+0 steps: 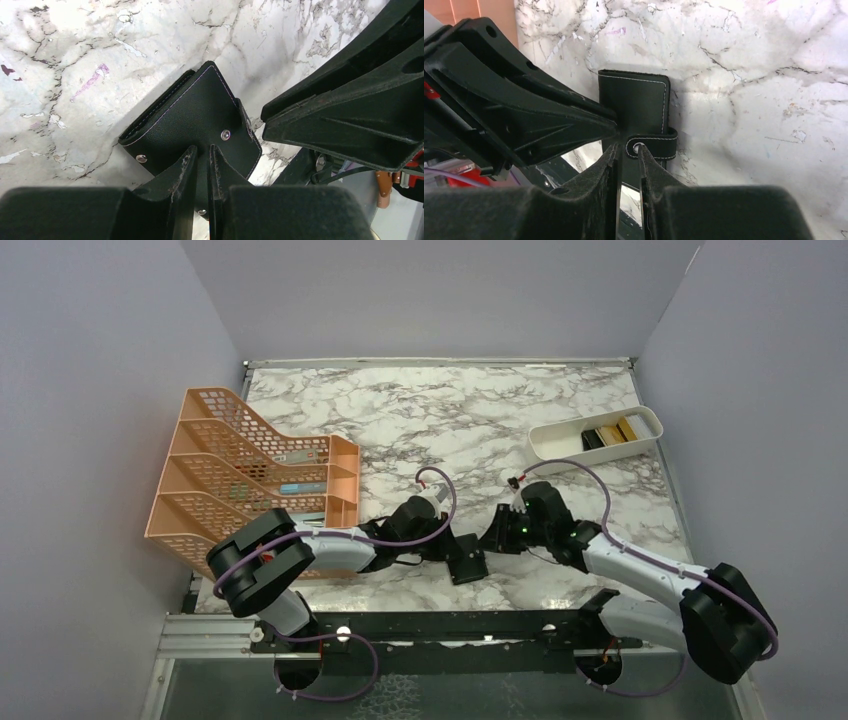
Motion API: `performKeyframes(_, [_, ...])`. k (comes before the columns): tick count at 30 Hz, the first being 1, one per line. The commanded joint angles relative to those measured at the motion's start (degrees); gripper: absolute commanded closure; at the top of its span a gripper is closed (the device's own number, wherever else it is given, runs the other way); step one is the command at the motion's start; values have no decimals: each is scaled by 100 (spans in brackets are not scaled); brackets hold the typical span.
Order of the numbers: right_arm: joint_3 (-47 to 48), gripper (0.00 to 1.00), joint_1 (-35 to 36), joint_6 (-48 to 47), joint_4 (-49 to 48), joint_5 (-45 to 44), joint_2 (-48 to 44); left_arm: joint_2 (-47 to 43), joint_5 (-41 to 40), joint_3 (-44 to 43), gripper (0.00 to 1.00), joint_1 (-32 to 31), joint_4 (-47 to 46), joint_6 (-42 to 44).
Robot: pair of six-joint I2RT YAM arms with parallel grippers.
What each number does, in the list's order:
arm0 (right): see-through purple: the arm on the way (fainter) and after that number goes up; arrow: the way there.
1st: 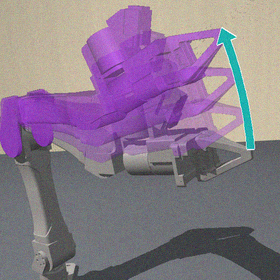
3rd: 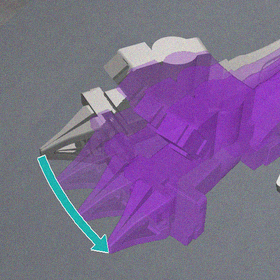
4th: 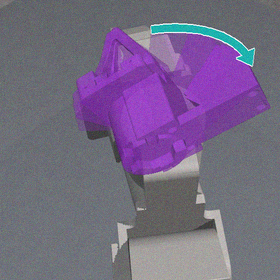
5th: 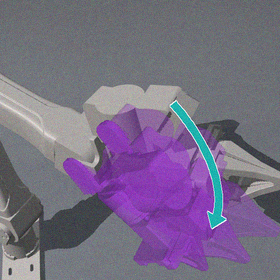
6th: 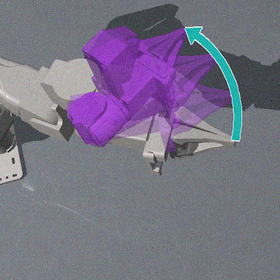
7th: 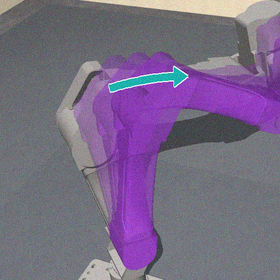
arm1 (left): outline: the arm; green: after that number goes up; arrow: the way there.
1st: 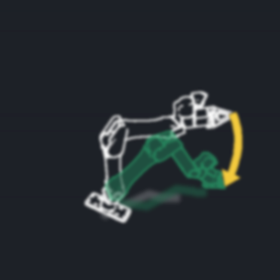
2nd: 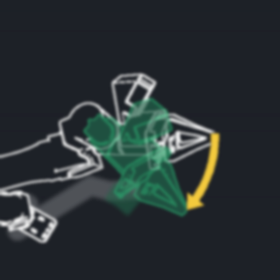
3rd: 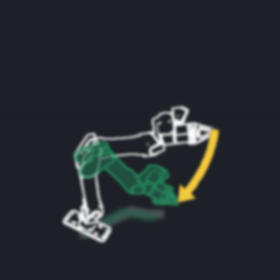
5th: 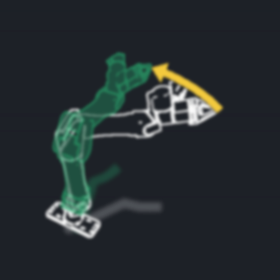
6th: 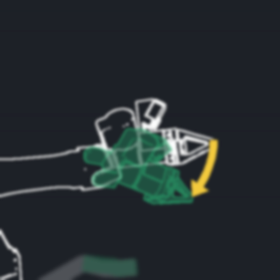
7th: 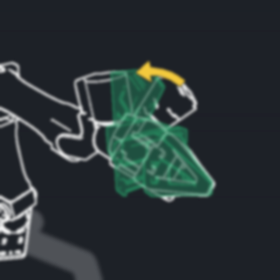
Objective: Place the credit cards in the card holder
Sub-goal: Close the card holder at the center of the board.
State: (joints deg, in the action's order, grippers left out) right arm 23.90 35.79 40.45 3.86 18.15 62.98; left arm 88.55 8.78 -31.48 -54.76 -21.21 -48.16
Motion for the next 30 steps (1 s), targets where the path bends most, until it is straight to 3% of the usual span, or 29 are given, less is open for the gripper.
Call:
performKeyframes(1, [130,77,-2,-10,51,-82,179,192,56,-42,83,-34,203,44])
performKeyframes(30, [-184,84,-2,202,-657,368,695,369,72,-145,83,-70,195,-9])
